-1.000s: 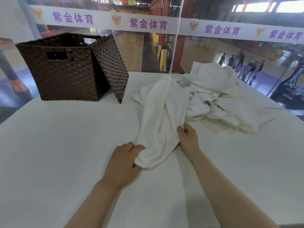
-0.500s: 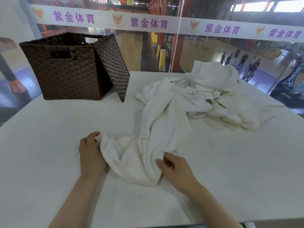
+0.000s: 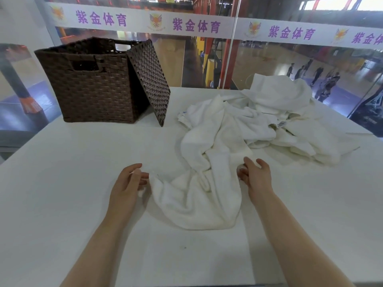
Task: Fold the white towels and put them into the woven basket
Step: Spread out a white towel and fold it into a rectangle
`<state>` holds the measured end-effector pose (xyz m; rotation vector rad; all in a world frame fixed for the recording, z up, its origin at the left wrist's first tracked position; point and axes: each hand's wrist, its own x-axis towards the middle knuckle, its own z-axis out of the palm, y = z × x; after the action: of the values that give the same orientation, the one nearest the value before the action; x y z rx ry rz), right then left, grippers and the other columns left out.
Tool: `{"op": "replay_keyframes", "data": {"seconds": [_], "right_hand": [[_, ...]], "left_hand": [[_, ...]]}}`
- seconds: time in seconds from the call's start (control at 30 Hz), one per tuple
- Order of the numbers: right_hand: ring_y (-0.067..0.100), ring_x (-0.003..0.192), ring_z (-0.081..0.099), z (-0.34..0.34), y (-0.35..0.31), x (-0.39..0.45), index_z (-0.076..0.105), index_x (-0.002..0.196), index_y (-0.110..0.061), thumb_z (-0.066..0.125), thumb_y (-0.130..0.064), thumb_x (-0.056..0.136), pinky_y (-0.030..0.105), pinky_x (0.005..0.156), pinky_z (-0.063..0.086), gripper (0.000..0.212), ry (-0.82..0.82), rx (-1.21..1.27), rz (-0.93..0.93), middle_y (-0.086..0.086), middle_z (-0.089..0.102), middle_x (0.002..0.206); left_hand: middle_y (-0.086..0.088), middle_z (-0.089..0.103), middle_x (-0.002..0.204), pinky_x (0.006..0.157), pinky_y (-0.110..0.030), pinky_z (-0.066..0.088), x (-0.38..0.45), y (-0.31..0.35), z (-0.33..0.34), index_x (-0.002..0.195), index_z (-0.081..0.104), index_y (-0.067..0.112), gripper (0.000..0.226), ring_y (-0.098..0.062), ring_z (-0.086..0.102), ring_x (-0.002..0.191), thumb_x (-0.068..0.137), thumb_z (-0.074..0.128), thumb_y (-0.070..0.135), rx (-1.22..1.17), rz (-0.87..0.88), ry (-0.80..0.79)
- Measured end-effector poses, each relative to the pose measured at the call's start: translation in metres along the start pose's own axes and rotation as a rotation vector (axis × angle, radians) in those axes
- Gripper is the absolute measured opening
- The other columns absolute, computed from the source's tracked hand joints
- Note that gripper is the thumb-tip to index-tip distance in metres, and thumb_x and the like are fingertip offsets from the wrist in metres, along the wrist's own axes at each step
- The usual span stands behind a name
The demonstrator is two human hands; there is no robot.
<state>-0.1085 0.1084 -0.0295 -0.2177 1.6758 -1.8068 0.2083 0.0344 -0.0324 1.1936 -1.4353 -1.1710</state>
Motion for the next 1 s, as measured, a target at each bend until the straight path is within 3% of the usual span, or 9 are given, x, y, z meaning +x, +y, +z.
{"op": "replay_keyframes", "data": {"seconds": [0.07,0.17,0.3,0.47,0.53,0.6,0.73,0.87,1.0], "right_hand": [[0.021,0.064,0.057,0.004,-0.003,0.009,0.043,0.132,-0.024,0.074,-0.036,0.078,0.034,0.064,0.051,0.063,0.001,-0.035,-0.001,0.015,0.059,0.096],[0.021,0.052,0.043,0.013,-0.010,0.020,0.052,0.091,-0.016,0.075,-0.038,0.077,0.032,0.052,0.040,0.035,-0.012,-0.156,0.007,0.012,0.049,0.073],[0.020,0.050,0.042,0.016,-0.004,0.022,0.063,0.077,-0.007,0.073,-0.020,0.077,0.032,0.054,0.037,0.017,0.005,-0.165,0.018,0.013,0.056,0.070],[0.024,0.058,0.057,0.006,0.008,0.005,0.065,0.090,-0.013,0.060,-0.014,0.082,0.033,0.055,0.047,0.009,0.085,-0.192,-0.176,0.003,0.062,0.062],[0.019,0.065,0.061,0.001,0.013,-0.004,0.064,0.094,-0.017,0.060,-0.017,0.086,0.035,0.066,0.050,0.009,0.155,-0.227,-0.313,-0.001,0.065,0.071],[0.003,0.070,0.058,-0.005,0.013,-0.014,0.064,0.097,-0.019,0.060,-0.016,0.089,0.026,0.073,0.045,0.009,0.225,-0.267,-0.448,-0.006,0.063,0.078],[-0.011,0.071,0.059,-0.005,-0.015,-0.032,0.061,0.104,-0.018,0.059,-0.005,0.090,0.009,0.070,0.043,0.019,0.257,-0.112,-0.576,-0.003,0.063,0.098],[-0.006,0.078,0.063,0.017,-0.052,-0.056,0.058,0.117,-0.018,0.056,0.004,0.086,0.015,0.074,0.049,0.039,0.064,0.024,-0.565,-0.001,0.063,0.119],[0.000,0.074,0.060,0.044,-0.065,-0.094,0.057,0.121,-0.031,0.048,0.009,0.084,0.014,0.068,0.049,0.055,-0.196,-0.113,-0.571,-0.009,0.064,0.108]], "left_hand": [[0.007,0.072,0.100,0.079,-0.026,0.048,0.001,0.003,0.002,0.115,0.061,0.028,0.023,-0.009,0.068,0.089,0.099,0.049,0.039,0.069,-0.060,-0.044],[0.009,0.067,0.104,0.075,-0.024,0.047,0.008,0.012,0.012,0.112,0.060,0.027,0.029,-0.007,0.066,0.088,0.094,0.055,0.050,0.154,-0.134,-0.068],[0.008,0.065,0.105,0.090,-0.034,0.048,0.016,0.008,0.020,0.119,0.059,0.025,0.035,-0.014,0.063,0.098,0.088,0.065,0.042,0.367,-0.163,-0.112],[0.008,0.066,0.111,0.085,-0.025,0.047,0.016,0.001,0.009,0.115,0.066,0.027,0.030,-0.008,0.062,0.101,0.092,0.057,0.010,0.199,-0.103,-0.103],[0.004,0.067,0.113,0.095,-0.036,0.049,0.018,-0.003,-0.003,0.110,0.067,0.028,0.028,-0.015,0.063,0.105,0.094,0.054,0.009,0.096,-0.124,-0.008],[0.001,0.070,0.109,0.099,-0.046,0.049,0.022,0.000,-0.016,0.099,0.069,0.030,0.024,-0.022,0.064,0.106,0.093,0.054,0.012,0.014,-0.143,0.088],[0.001,0.071,0.105,0.085,-0.035,0.052,0.026,0.039,-0.032,0.093,0.068,0.028,0.013,-0.017,0.065,0.098,0.091,0.056,0.024,-0.130,-0.058,0.297],[0.001,0.071,0.101,0.077,-0.031,0.052,0.023,0.081,-0.027,0.099,0.067,0.022,0.015,-0.015,0.065,0.092,0.093,0.059,0.033,-0.296,0.001,0.346],[-0.002,0.061,0.077,0.065,-0.031,0.045,0.005,0.104,0.009,0.089,0.064,0.021,0.008,-0.015,0.054,0.069,0.092,0.062,0.028,-0.332,0.009,0.178]]}}
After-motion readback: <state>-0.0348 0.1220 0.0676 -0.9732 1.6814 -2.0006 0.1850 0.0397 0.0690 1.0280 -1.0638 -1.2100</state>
